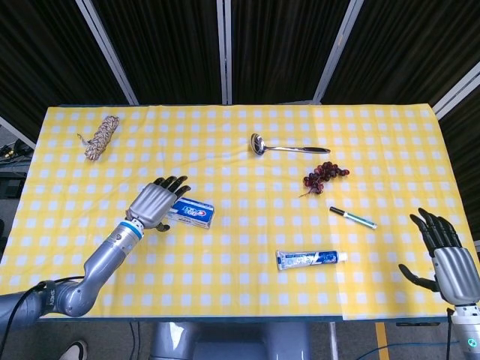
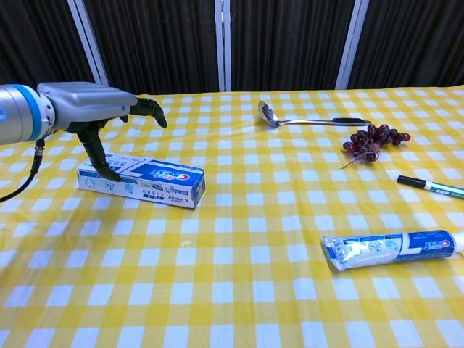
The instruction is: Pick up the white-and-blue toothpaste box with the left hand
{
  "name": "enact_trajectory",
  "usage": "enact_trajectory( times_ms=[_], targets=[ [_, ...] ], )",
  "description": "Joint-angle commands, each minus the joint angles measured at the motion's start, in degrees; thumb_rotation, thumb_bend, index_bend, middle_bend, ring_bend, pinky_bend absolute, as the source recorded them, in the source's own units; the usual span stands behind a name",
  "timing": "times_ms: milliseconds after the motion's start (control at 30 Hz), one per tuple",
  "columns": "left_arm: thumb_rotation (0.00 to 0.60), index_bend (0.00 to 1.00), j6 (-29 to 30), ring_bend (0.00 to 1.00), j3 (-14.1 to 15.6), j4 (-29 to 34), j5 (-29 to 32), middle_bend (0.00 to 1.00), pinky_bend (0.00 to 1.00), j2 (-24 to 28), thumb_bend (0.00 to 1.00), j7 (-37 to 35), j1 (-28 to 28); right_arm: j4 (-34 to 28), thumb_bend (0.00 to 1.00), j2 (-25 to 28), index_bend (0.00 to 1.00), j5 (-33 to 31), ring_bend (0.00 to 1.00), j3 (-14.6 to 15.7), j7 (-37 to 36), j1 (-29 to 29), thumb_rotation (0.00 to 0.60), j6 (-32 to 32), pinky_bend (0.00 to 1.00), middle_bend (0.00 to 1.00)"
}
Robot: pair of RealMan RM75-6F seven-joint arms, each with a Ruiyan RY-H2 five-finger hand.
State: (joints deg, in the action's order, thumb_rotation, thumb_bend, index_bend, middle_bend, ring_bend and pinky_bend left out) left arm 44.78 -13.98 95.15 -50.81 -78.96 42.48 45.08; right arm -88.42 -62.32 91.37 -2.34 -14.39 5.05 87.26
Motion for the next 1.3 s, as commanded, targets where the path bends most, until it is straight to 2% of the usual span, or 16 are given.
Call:
enact_trajectory(
  times_ms=[33, 300, 567, 700, 767, 833, 900, 967, 1033, 1300],
  targets=[
    [0.6, 0.15, -0.3, 0.08, 1.6, -5.5, 8.7, 0.02, 0.18, -5.0, 0.02, 4.9, 5.1, 0.2, 0.12, 0.2, 0.08, -0.2, 0.0, -0.1, -0.7, 0.1, 0.6, -0.2, 0.0, 0.0],
    [0.6, 0.15, 1.1, 0.08, 3.4, -10.0, 16.4, 0.02, 0.18, -9.8, 0.02, 7.8, 9.8, 0.6, 0.12, 0.5, 0.09, -1.1, 0.0, -0.3, -2.3, 0.4, 0.6, -1.1, 0.0, 0.0],
    [0.6, 0.19, 2.2, 0.1, 3.6, -12.9, 18.6, 0.05, 0.18, -13.3, 0.03, 6.8, 12.3, 0.8, 0.12, 0.6, 0.09, -1.2, 0.0, -0.4, -3.1, 0.4, 0.6, -1.1, 0.0, 0.0],
    [0.6, 0.24, 2.6, 0.14, 4.3, -15.0, 19.9, 0.09, 0.21, -14.9, 0.05, 6.8, 13.2, 1.0, 0.12, 0.6, 0.1, -1.3, 0.0, -0.4, -3.2, 0.4, 0.6, -1.2, 0.0, 0.0],
    [0.6, 0.3, 2.8, 0.19, 4.5, -15.8, 20.2, 0.15, 0.25, -15.6, 0.12, 6.7, 13.5, 1.0, 0.12, 0.7, 0.1, -1.3, 0.0, -0.4, -3.3, 0.5, 0.6, -1.3, 0.0, 0.0],
    [0.6, 0.43, 3.3, 0.28, 4.8, -16.4, 19.6, 0.26, 0.32, -16.3, 0.22, 6.4, 13.6, 1.0, 0.12, 0.6, 0.1, -1.2, 0.0, -0.4, -3.4, 0.5, 0.6, -1.3, 0.0, 0.0],
    [0.6, 0.53, 4.2, 0.36, 5.0, -16.7, 18.2, 0.34, 0.37, -17.1, 0.28, 5.7, 13.5, 1.0, 0.12, 0.6, 0.1, -1.2, 0.0, -0.4, -3.4, 0.5, 0.6, -1.2, 0.0, 0.0],
    [0.6, 0.59, 5.7, 0.4, 5.1, -17.0, 16.1, 0.39, 0.4, -17.8, 0.33, 4.6, 13.1, 1.0, 0.12, 0.6, 0.1, -1.3, 0.0, -0.5, -3.4, 0.5, 0.6, -1.2, 0.0, 0.0],
    [0.6, 0.62, 6.9, 0.42, 5.5, -17.3, 14.0, 0.41, 0.42, -18.3, 0.37, 3.7, 12.7, 1.0, 0.12, 0.6, 0.1, -1.2, 0.0, -0.4, -3.3, 0.4, 0.6, -1.1, 0.0, 0.0],
    [0.6, 0.63, 11.1, 0.42, 6.4, -16.5, 4.8, 0.42, 0.43, -17.5, 0.37, -0.3, 11.1, 0.8, 0.12, 0.6, 0.1, -0.9, 0.0, -0.4, -2.8, 0.3, 0.6, -0.7, 0.0, 0.0]
  ],
)
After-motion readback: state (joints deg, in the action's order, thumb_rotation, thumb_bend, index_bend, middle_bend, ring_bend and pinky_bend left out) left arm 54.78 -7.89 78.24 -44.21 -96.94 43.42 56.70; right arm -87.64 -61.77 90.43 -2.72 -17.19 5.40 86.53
